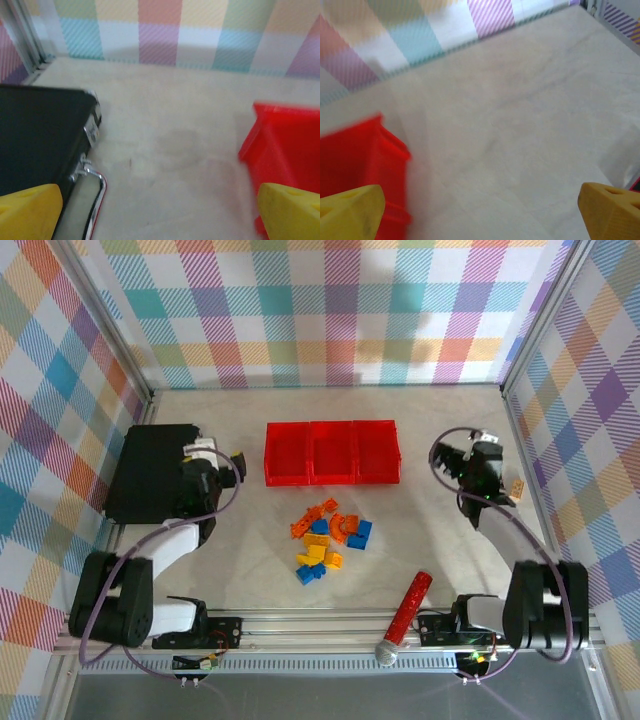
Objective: Sort the legos into containers by color
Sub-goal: Pick up the lego from the center of the table.
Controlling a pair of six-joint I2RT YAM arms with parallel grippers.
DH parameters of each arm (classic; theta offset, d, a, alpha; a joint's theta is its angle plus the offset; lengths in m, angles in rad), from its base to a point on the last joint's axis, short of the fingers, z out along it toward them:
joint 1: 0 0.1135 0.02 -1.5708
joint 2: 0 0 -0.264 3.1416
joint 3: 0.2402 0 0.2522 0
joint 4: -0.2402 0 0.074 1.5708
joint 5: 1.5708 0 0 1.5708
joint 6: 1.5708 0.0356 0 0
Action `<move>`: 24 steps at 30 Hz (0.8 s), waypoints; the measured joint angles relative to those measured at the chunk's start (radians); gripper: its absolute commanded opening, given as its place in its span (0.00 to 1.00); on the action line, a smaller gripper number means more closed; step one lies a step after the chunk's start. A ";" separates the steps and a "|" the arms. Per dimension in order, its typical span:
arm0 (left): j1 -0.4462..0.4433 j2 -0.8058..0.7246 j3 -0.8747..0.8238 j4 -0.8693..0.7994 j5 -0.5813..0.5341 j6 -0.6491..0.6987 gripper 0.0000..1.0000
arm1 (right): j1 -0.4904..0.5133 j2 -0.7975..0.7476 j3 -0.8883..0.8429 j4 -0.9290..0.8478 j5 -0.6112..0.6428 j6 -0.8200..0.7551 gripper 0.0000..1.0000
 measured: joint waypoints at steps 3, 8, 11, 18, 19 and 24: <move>0.000 -0.060 0.090 -0.146 -0.055 -0.077 1.00 | -0.001 -0.077 0.060 -0.150 -0.072 0.130 0.99; 0.005 -0.114 0.180 -0.359 -0.020 -0.188 1.00 | 0.032 -0.077 0.143 -0.430 -0.249 0.272 0.95; 0.005 -0.139 0.185 -0.455 0.051 -0.250 1.00 | 0.148 -0.067 0.182 -0.591 -0.280 0.303 0.95; -0.064 -0.185 0.174 -0.605 0.173 -0.323 1.00 | 0.508 0.091 0.306 -0.819 -0.250 0.359 0.89; -0.086 -0.197 0.170 -0.619 0.182 -0.324 1.00 | 0.540 0.119 0.315 -0.837 -0.235 0.369 0.88; -0.200 -0.270 0.134 -0.647 0.225 -0.324 1.00 | 0.646 0.248 0.336 -0.902 -0.167 0.421 0.84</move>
